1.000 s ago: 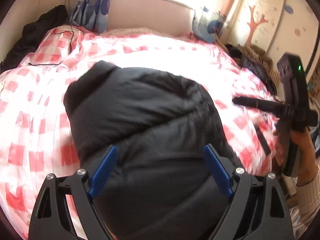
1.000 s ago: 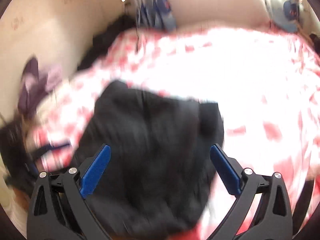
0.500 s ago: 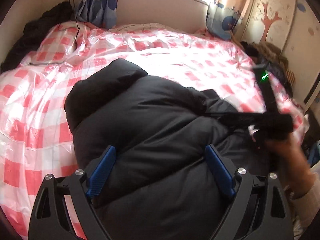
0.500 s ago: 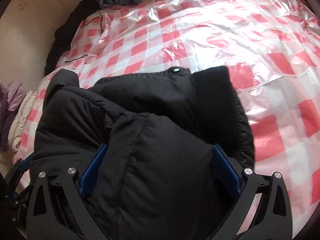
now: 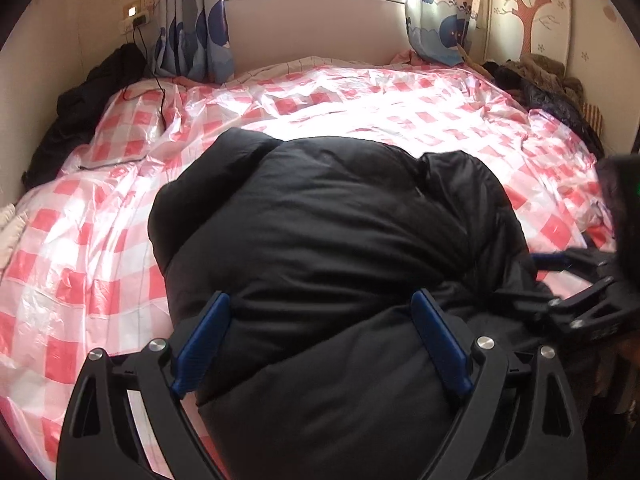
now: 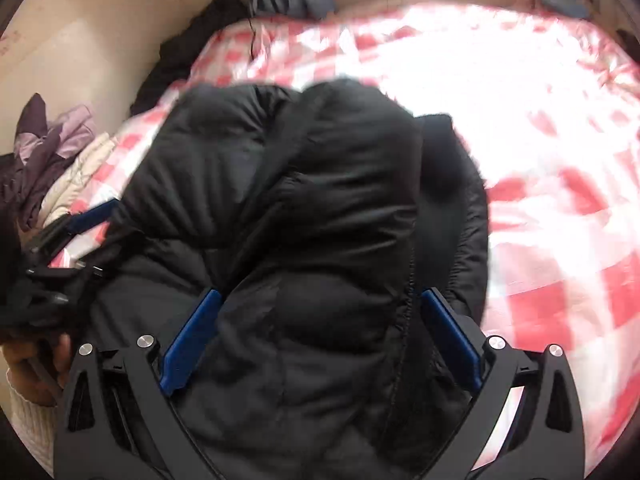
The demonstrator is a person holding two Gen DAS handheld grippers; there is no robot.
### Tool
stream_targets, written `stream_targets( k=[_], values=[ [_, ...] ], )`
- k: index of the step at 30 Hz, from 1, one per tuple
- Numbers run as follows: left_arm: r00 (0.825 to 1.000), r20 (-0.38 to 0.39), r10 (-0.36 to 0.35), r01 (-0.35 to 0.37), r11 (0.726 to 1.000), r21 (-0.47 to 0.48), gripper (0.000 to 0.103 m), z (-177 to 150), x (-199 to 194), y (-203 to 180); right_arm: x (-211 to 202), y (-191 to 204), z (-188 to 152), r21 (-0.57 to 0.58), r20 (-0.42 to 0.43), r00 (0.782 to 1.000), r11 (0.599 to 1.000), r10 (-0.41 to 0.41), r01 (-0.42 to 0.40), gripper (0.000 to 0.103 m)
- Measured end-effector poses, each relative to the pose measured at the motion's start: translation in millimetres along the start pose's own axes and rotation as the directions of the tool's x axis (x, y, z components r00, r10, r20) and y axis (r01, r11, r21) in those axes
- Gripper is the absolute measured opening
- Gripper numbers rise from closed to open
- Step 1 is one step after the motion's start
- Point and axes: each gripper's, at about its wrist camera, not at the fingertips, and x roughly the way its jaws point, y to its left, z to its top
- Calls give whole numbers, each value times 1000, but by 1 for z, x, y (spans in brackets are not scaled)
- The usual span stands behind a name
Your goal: Fold large clothes
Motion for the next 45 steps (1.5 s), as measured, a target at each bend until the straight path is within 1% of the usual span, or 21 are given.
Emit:
stream_targets(
  k=[2, 4, 5, 6, 7, 9, 13, 15, 18, 22, 23, 24, 25, 27, 30, 35, 37, 40, 42, 43, 45],
  values=[
    [1000, 9, 3, -3, 1000, 10, 88, -1, -3, -2, -16, 7, -5, -23, 61, 998, 1000, -18, 20, 96],
    [1000, 16, 2, -2, 1000, 10, 88, -1, -5, -2, -26, 7, -13, -16, 95, 995, 999, -43, 45, 96],
    [1000, 19, 4, -4, 1000, 9, 88, -1, -6, -2, -20, 5, -18, -1, 76, 996, 999, -47, 47, 96],
    [1000, 22, 2, -2, 1000, 9, 88, -1, -6, -2, -13, -1, -25, 11, 32, 999, 999, -37, 37, 96],
    [1000, 25, -3, 3, 1000, 9, 88, -1, -7, -2, -7, -5, -29, 34, 0, 1000, 999, -4, 4, 96],
    [1000, 28, -1, 1, 1000, 14, 88, -2, -8, -4, -6, -13, -33, 85, -4, 999, 996, 31, -31, 96],
    [999, 42, 18, -20, 999, 37, 88, -6, -13, -8, -32, -21, -23, 131, 83, 995, 989, 54, -65, 96],
    [999, 44, 12, -13, 999, 33, 88, -7, -16, -8, -45, -28, -12, 146, 127, 991, 988, 28, -47, 96],
    [999, 45, 5, -6, 1000, 28, 88, -8, -18, -8, -49, -37, 9, 168, 148, 989, 985, 14, -39, 96],
    [999, 48, 8, -9, 1000, 28, 88, -8, -19, -8, -30, -45, 21, 190, 121, 993, 982, -1, -22, 96],
    [999, 48, 8, -9, 1000, 27, 88, -8, -19, -8, -13, -46, 22, 218, 94, 996, 976, 12, -32, 96],
    [999, 49, 8, -10, 1000, 28, 88, -8, -19, -9, -2, -53, 18, 252, 61, 998, 967, 31, -46, 96],
    [999, 50, 6, -7, 1000, 29, 88, -8, -19, -9, 10, -61, 13, 298, 37, 997, 951, 73, -81, 96],
    [999, 51, 3, -4, 999, 32, 88, -8, -20, -11, 23, -74, 6, 365, 26, 991, 921, 135, -135, 96],
    [998, 55, 6, -8, 999, 40, 88, -8, -22, -14, 23, -73, 6, 343, 20, 992, 932, 121, -121, 96],
    [999, 51, -2, 0, 999, 34, 88, -9, -22, -13, 39, -72, 3, 350, 28, 992, 928, 124, -126, 97],
    [999, 48, 2, -3, 1000, 22, 88, -8, -23, -8, 54, -68, 4, 349, 37, 989, 926, 141, -145, 97],
    [997, 47, 61, -60, 998, -13, 91, -7, -26, 14, 67, -64, 6, 342, 50, 986, 925, 156, -164, 97],
    [996, 32, 81, -78, 993, -90, 92, -7, -26, 37, 76, -61, 6, 343, 61, 982, 920, 178, -189, 97],
    [998, 7, 64, -62, 985, -160, 92, -8, -24, 55, 82, -59, 8, 343, 67, 978, 916, 198, -209, 97],
    [999, -18, 33, -37, 965, -261, 92, -11, -21, 78, 94, -49, 17, 332, 58, 975, 917, 212, -220, 97]
  ],
)
